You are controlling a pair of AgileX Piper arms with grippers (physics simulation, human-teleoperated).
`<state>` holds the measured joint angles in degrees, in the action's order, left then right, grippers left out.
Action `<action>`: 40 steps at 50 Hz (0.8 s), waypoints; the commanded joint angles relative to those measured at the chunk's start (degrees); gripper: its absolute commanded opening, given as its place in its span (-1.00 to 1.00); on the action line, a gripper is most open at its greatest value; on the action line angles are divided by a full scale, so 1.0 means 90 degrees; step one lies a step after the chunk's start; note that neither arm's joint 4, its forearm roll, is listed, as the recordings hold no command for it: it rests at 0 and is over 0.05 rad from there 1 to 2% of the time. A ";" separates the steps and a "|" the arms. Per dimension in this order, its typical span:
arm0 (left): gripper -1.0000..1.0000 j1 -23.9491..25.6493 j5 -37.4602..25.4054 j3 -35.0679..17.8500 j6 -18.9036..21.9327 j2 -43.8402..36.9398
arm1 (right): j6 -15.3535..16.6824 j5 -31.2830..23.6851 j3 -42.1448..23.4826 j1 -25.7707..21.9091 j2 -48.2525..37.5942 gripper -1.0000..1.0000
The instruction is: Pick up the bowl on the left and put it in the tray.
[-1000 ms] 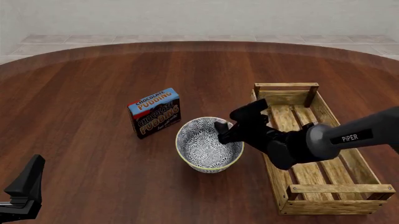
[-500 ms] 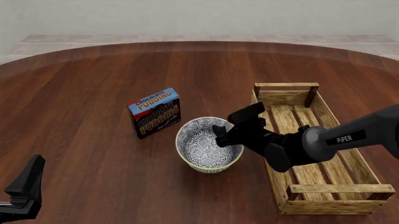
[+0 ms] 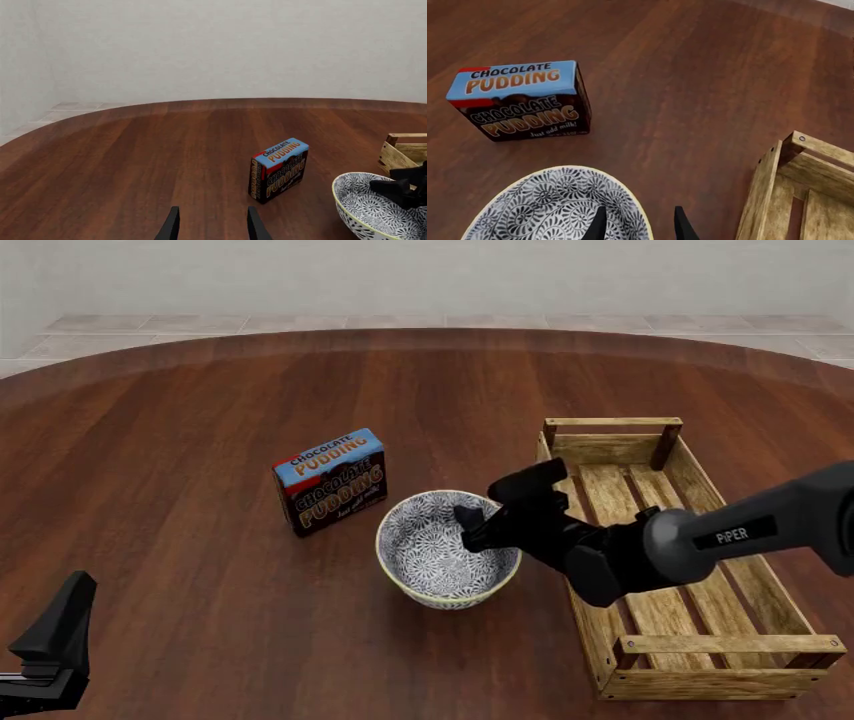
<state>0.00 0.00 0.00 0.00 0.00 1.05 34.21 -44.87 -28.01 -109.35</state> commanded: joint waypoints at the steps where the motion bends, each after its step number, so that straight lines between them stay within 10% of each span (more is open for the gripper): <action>1: 1.00 0.0000 0.0000 0.0000 0.0000 0.0000 | -0.0037 -0.0007 -0.0011 -0.0007 -0.0115 1.00; 40: 1.00 0.0000 0.0000 0.0000 0.0000 0.0000 | -0.0122 -0.0016 -0.0101 -0.0093 -0.0243 1.00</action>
<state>0.00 0.00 0.00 0.00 0.00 0.19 34.18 -46.15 -27.94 -110.17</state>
